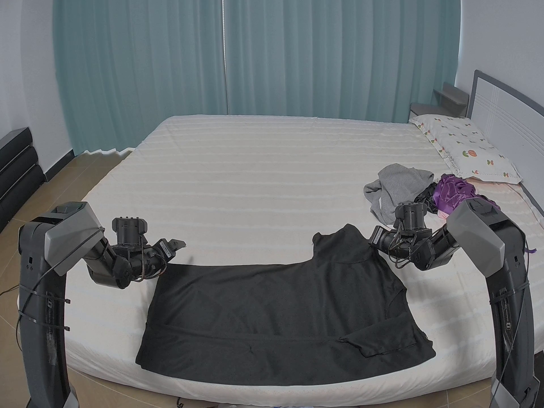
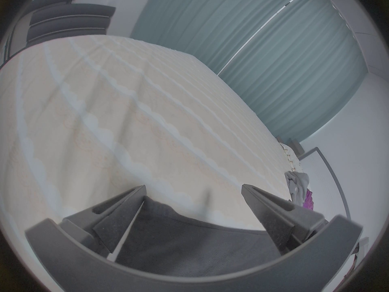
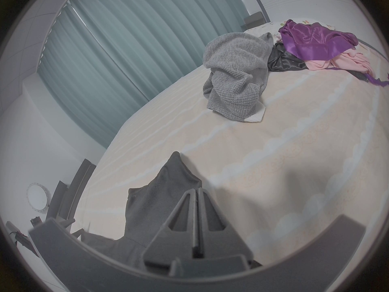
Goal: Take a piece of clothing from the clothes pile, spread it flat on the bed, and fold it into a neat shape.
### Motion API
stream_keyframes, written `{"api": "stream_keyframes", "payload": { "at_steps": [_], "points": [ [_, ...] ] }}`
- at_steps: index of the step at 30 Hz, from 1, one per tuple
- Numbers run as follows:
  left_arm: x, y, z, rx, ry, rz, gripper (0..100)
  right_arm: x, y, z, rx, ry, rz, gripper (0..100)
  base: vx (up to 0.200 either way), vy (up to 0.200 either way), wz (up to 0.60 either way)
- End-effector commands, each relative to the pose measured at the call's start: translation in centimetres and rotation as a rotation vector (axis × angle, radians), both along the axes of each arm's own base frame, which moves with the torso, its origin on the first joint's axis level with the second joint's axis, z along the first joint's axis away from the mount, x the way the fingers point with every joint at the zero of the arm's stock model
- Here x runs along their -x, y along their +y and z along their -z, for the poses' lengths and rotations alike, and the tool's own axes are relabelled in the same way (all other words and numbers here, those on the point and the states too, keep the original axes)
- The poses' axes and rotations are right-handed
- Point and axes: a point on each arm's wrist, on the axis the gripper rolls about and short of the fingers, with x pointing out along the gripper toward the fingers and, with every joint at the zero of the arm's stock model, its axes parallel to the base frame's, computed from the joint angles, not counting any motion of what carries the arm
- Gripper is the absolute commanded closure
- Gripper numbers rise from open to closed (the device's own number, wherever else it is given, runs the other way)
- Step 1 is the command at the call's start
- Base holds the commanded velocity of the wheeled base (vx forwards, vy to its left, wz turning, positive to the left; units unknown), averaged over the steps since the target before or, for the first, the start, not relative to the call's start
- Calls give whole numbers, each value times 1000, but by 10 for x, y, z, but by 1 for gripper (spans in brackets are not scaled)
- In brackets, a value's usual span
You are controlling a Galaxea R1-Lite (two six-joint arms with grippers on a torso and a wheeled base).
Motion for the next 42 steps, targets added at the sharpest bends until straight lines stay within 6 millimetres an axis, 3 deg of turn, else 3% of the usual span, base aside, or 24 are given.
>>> {"api": "stream_keyframes", "payload": {
  "at_steps": [1,6,7,22,28,36,38,42],
  "points": [
    [0,-1,4,9,11,14,0,1,0,-2,4,-3,5,100,0,0,0],
    [1,-1,9,-12,27,31,0,1,0,-3,3,-2,6,100,0,0,0],
    [2,0,11,-18,29,32,100,1,0,-3,3,-4,6,100,0,0,0],
    [3,3,13,-60,32,-14,100,0,-3,-6,1,-8,13,100,0,0,0],
    [7,7,2,-81,19,-62,100,0,-7,-23,-57,-29,52,100,0,0,0],
    [13,7,-20,-64,-35,-84,100,13,-22,-44,-85,-68,80,100,0,0,0],
    [18,7,-29,-61,-50,-86,100,25,-26,-51,-96,-60,74,100,0,0,0],
    [28,5,-29,-64,-26,-80,100,44,-31,-54,-112,-39,37,100,0,0,0]
  ]
}}
